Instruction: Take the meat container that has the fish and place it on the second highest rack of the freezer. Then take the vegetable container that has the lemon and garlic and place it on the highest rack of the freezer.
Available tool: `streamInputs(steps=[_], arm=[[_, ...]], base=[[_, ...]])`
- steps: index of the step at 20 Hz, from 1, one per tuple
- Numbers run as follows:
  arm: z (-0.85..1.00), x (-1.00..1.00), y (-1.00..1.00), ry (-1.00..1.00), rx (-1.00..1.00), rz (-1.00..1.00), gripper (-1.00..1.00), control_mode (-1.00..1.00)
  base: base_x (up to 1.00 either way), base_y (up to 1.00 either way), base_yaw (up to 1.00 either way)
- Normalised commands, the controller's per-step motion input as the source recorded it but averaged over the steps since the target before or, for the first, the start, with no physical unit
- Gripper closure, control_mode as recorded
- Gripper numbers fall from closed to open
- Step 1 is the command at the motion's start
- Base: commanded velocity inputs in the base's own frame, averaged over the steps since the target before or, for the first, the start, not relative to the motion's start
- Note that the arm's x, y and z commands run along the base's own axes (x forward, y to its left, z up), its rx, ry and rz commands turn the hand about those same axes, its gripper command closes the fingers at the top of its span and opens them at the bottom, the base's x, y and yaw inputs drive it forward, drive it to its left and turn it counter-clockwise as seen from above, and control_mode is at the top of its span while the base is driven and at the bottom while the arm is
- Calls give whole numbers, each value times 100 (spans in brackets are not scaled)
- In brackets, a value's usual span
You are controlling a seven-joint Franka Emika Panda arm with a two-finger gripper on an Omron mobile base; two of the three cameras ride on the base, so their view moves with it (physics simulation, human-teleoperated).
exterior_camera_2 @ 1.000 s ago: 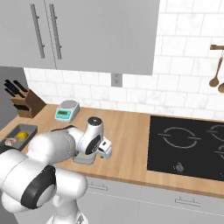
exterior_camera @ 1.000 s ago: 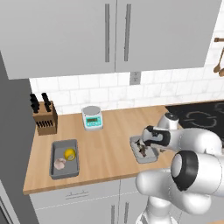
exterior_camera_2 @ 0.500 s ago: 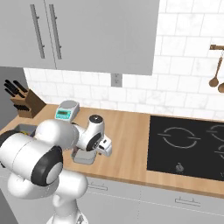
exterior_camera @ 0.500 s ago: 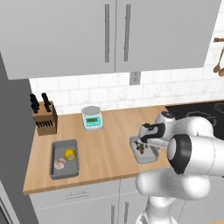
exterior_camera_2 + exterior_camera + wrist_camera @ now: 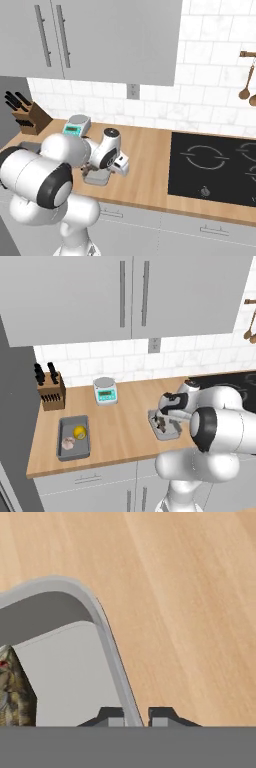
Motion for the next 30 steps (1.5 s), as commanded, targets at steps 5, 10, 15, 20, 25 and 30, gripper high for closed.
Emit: streamInputs(steps=[5,10,15,20,25,30], arm=[[52,-34,0,-18,0,0,100,-100],[54,-23,1,-2,1,-1,100,-100],[32,-4,4,0,0,-5,100,-100],[23,-30,1,0,0,-5,100,-100],[24,-26,0,-1,0,-1,100,-100],[14,-26,0,-1,0,0,100,100]], base=[[0,0,0],[0,0,0],[0,0,0],[0,0,0],[0,0,0],[-14,0,0]])
